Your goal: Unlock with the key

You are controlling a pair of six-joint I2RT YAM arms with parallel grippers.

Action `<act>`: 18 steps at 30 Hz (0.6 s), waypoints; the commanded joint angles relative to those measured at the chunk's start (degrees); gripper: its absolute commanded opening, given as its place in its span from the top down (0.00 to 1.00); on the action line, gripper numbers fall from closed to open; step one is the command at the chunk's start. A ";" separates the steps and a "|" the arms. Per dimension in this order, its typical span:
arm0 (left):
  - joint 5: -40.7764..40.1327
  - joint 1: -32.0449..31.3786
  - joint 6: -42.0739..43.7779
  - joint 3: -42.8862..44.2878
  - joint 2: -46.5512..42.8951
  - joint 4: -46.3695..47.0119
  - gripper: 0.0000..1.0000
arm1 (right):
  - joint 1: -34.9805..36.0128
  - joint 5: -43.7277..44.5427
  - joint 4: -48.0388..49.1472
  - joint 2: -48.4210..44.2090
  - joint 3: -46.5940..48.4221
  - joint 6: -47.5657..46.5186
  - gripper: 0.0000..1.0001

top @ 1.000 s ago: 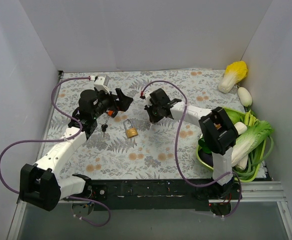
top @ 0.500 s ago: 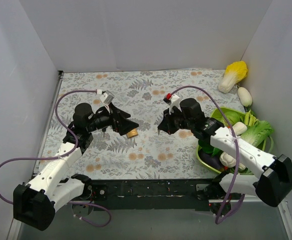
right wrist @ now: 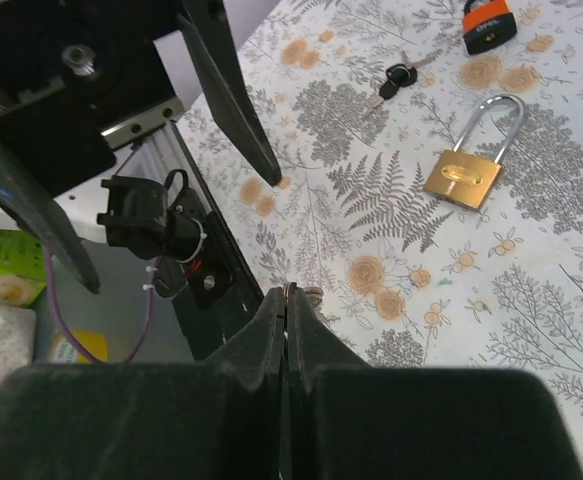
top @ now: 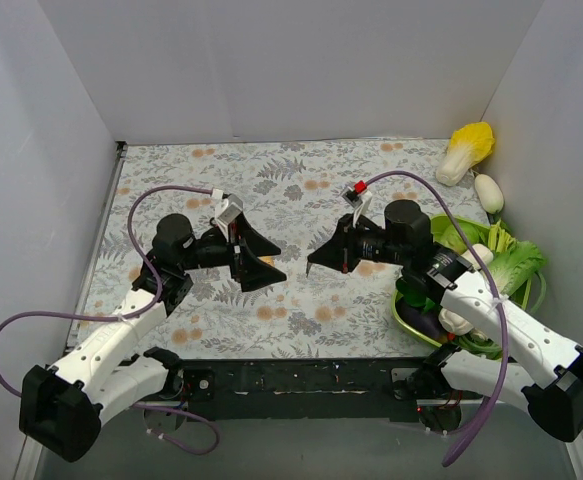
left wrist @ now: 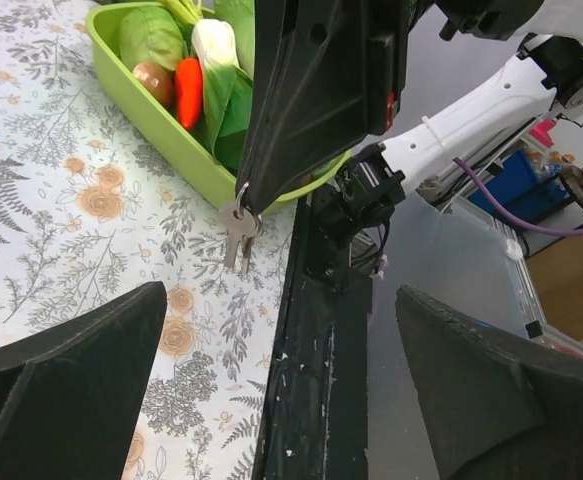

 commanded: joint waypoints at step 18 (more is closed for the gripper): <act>-8.27 -4.01 3.39 -1.08 1.31 -1.00 0.33 | 0.07 -8.23 18.61 1.42 -1.81 12.83 0.99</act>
